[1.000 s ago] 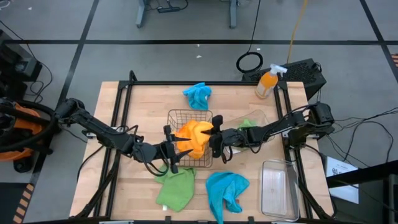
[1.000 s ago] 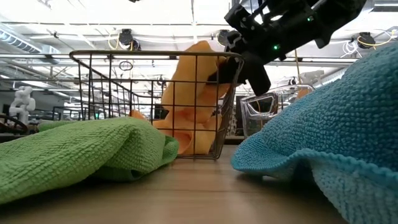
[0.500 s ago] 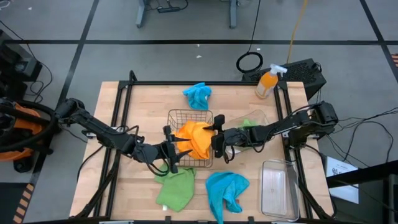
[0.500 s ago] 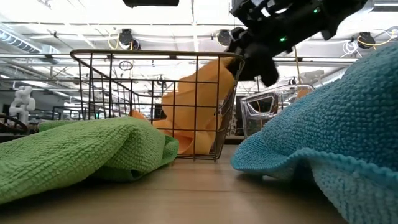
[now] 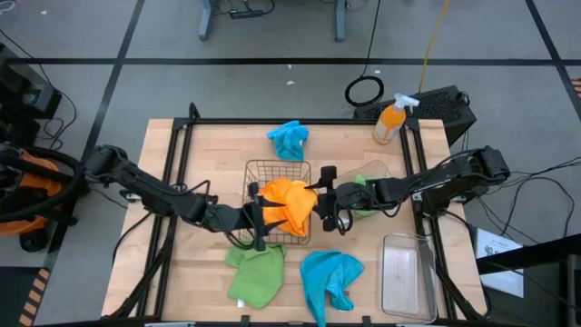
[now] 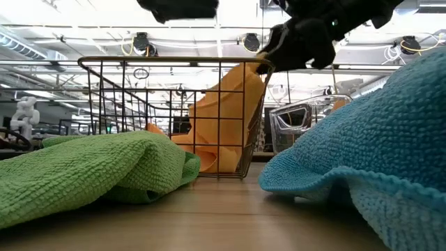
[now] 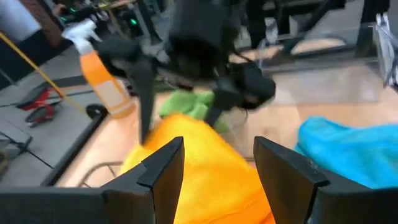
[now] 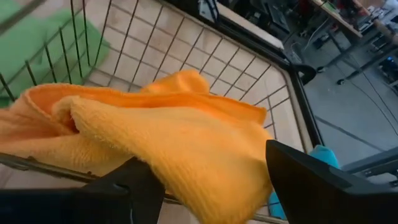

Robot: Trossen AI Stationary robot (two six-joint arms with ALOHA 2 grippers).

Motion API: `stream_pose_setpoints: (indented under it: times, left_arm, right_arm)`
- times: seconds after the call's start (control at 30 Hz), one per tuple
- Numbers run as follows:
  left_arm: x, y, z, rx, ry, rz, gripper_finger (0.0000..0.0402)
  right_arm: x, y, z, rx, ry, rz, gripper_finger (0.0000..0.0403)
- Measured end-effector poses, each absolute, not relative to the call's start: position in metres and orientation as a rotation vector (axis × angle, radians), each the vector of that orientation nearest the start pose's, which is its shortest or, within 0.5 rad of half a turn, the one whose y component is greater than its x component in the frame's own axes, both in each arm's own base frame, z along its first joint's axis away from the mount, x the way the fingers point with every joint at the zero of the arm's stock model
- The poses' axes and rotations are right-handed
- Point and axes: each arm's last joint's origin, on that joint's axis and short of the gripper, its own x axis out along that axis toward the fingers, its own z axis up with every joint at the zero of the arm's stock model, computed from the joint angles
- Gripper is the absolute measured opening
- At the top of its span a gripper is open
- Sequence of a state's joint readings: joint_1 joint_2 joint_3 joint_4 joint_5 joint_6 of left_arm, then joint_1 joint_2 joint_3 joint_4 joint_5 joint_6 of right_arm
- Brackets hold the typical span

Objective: Sort microfiber towel by color & place in baskets
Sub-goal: Put the yellow towel into the wire basket

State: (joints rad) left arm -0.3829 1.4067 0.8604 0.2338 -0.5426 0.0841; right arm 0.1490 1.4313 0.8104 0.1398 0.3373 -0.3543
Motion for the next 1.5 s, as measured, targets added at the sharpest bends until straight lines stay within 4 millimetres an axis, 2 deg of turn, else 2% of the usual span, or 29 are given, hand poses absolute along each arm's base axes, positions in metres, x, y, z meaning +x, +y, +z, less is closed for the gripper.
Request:
stream_pose_setpoints:
  times: [0.47,0.7,0.9,1.03,1.3,1.5]
  left_arm:
    - [0.334,-0.055,0.207,0.169,0.387,0.083,0.0196]
    - [0.336,-0.036,0.197,0.128,0.46,0.146,0.0173]
    - [0.332,-0.019,0.187,0.128,0.584,0.195,0.0151]
    - [0.328,-0.005,0.18,0.061,0.661,0.256,0.0137]
    - [0.325,0.004,0.18,0.017,0.688,0.275,0.0118]
    - [0.31,-0.004,0.219,0.044,0.634,0.219,0.011]
  right_arm:
    - [0.271,0.031,0.262,-0.375,0.453,-0.131,0.0254]
    - [0.256,0.03,0.268,-0.308,0.497,-0.138,0.0254]
    - [0.251,0.029,0.265,-0.264,0.54,-0.144,0.0254]
    - [0.251,0.03,0.264,-0.25,0.551,-0.142,0.0254]
    - [0.249,0.038,0.264,-0.255,0.55,-0.113,0.0254]
    - [0.246,0.043,0.26,-0.226,0.586,-0.104,0.0254]
